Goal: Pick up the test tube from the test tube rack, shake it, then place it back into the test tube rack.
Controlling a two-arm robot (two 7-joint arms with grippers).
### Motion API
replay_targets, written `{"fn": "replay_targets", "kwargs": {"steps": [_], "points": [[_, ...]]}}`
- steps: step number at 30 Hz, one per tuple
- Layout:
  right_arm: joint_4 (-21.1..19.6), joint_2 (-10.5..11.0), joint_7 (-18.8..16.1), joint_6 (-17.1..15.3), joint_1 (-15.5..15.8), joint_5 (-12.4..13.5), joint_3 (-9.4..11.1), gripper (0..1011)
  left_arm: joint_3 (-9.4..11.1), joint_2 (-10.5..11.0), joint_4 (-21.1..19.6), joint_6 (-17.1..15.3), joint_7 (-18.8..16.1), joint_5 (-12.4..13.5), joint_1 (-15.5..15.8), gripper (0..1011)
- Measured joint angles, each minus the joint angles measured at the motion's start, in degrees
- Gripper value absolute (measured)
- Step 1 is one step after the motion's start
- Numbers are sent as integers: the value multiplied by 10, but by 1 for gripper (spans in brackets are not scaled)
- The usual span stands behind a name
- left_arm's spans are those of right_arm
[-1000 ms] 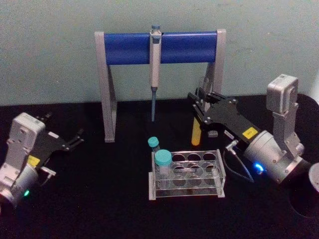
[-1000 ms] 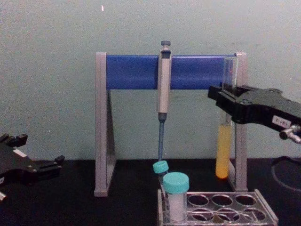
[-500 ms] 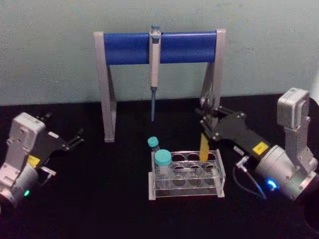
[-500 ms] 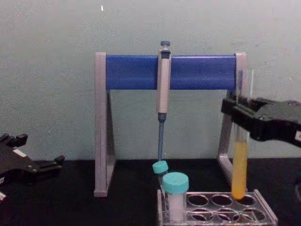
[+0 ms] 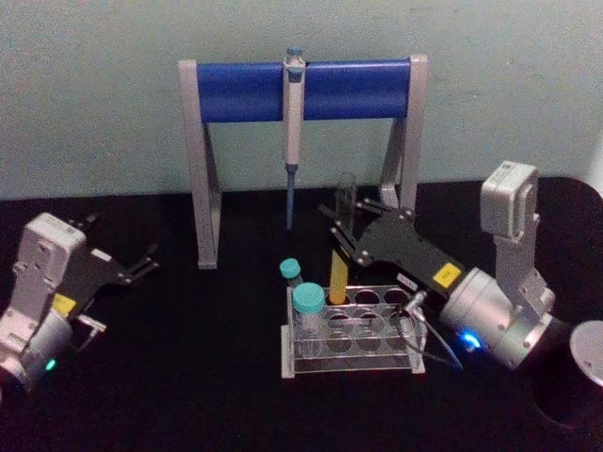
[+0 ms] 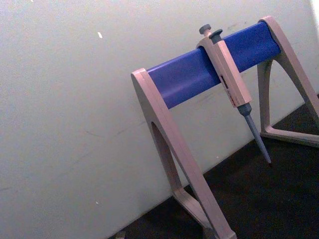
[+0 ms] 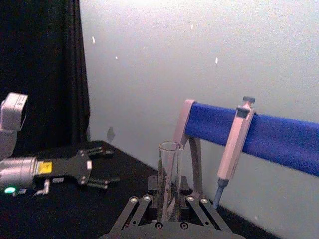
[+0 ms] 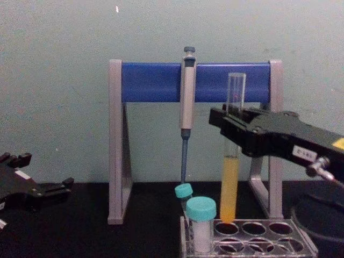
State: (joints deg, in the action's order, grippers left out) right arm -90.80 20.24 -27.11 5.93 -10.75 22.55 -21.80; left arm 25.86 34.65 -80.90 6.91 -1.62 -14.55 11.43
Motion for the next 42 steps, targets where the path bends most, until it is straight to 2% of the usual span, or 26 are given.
{"fn": "replay_targets", "kwargs": {"steps": [5, 9, 21, 42], "points": [[22, -11, 6, 10, -20, -1, -1, 235, 0, 0, 0, 0, 0, 0, 0, 1001], [38, -17, 18, 19, -31, -3, 6, 235, 0, 0, 0, 0, 0, 0, 0, 1001], [38, -16, 31, 22, -26, -5, 24, 235, 0, 0, 0, 0, 0, 0, 0, 1001], [36, -17, 28, 21, -21, -6, 29, 235, 0, 0, 0, 0, 0, 0, 0, 1001]]}}
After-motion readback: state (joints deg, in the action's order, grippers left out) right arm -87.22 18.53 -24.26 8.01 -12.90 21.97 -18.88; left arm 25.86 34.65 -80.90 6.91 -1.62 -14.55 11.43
